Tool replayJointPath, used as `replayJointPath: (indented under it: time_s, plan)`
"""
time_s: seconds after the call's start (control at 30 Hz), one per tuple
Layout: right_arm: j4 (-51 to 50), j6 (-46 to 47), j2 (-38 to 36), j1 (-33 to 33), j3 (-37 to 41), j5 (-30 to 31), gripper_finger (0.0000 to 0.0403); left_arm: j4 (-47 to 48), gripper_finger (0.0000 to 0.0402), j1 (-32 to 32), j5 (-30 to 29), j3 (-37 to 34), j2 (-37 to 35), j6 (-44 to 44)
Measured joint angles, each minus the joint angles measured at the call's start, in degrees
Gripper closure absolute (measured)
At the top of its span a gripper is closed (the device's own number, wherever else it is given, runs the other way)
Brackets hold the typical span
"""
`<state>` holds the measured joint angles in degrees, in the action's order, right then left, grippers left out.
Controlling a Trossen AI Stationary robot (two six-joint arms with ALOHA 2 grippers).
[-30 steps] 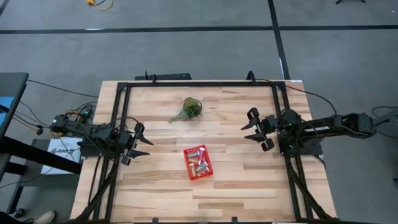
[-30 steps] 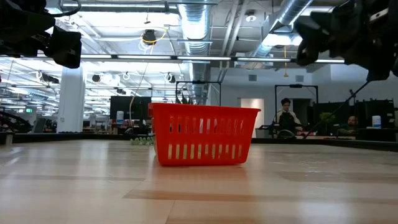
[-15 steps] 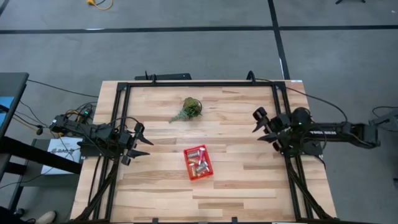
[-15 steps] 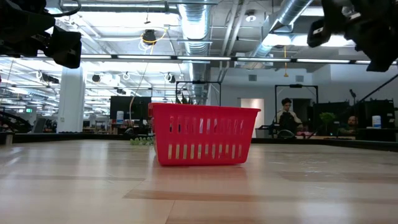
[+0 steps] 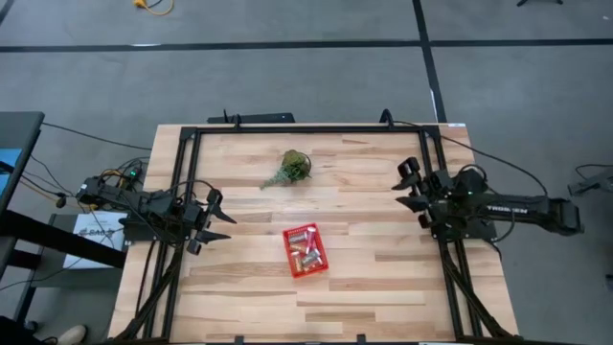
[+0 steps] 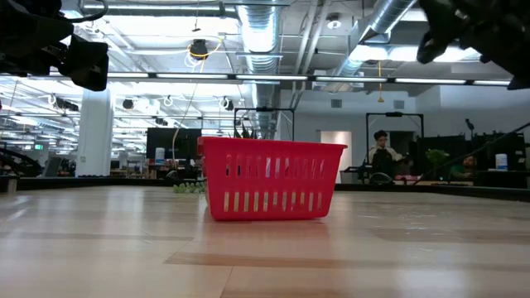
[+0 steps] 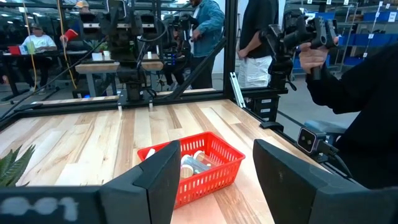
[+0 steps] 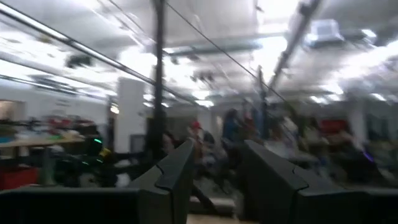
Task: Pick and place pill bottles into a basket
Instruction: Return to Home Position
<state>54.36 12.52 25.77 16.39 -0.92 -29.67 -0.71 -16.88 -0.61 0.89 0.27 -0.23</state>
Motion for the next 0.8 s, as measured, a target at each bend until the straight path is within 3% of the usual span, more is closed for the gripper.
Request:
replayJointPath:
  time_s: [0.4,0.63,0.8]
  plan:
    - [-27.52,-12.55,-7.97,-18.29,-7.92,27.31,0.0274,0.00,0.0210,0.00,0.01,0.01,0.00,0.01]
    - [-33.80,-16.56,-15.98,-27.21,-7.94,33.12,0.0274,0.00,0.0210,-0.01,-0.01,0.00,0.00,0.00]
    - [-35.86,-16.63,-21.30,-30.67,-7.28,34.06,0.0274,0.00,0.0210,-0.02,0.01,0.00,0.00,0.00]
